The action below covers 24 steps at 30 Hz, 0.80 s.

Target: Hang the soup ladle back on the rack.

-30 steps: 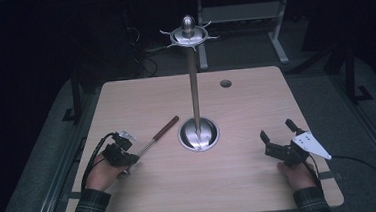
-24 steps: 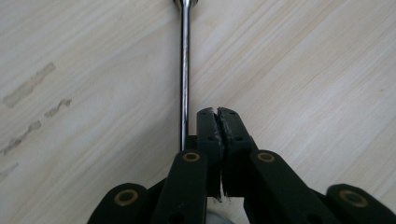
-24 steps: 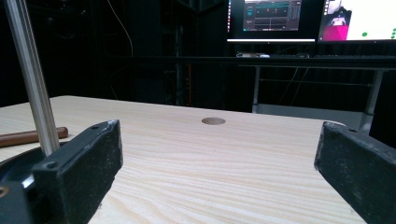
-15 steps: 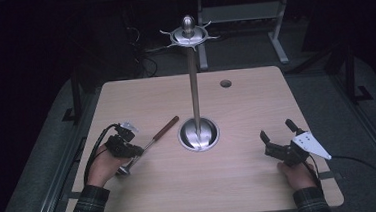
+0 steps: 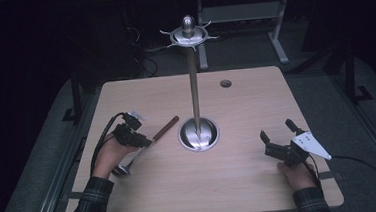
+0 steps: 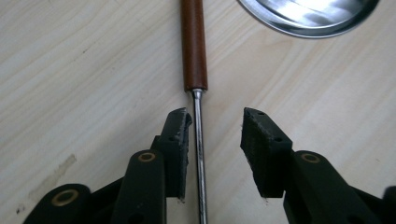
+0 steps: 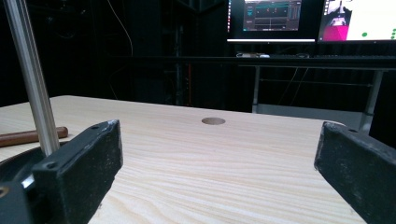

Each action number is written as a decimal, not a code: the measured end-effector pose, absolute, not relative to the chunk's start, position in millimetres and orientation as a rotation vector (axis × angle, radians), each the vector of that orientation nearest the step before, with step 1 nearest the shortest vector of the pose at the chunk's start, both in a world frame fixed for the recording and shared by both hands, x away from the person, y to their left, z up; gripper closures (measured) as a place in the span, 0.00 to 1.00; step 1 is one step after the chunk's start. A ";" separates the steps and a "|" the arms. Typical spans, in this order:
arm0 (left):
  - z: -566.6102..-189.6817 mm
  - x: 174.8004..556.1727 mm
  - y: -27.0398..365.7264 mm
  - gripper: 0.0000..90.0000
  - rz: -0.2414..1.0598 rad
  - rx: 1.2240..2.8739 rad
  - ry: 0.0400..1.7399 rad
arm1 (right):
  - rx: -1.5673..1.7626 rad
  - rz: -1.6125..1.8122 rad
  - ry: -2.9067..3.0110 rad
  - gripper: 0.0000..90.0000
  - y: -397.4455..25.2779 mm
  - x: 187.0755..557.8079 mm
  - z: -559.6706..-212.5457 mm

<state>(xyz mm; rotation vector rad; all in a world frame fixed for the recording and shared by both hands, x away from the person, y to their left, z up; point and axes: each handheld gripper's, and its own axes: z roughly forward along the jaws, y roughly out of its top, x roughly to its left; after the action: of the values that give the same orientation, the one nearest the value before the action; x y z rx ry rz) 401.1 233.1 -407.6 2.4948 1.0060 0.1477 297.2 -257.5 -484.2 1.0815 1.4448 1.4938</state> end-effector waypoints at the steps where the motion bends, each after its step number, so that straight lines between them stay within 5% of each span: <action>1: -408.9 403.8 231.4 0.67 0.148 2.495 1.003 | 1.082 1.495 1.444 0.00 -257.4 297.2 -484.1; 24: -435.8 447.6 191.1 0.68 0.186 2.588 1.024 | 1.082 1.496 1.443 0.00 -257.4 297.2 -484.1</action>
<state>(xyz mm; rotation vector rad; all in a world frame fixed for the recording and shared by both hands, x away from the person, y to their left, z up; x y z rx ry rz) 447.6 191.1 -435.8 2.5882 1.0245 0.1857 297.2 -257.4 -484.1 1.0824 1.4430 1.4957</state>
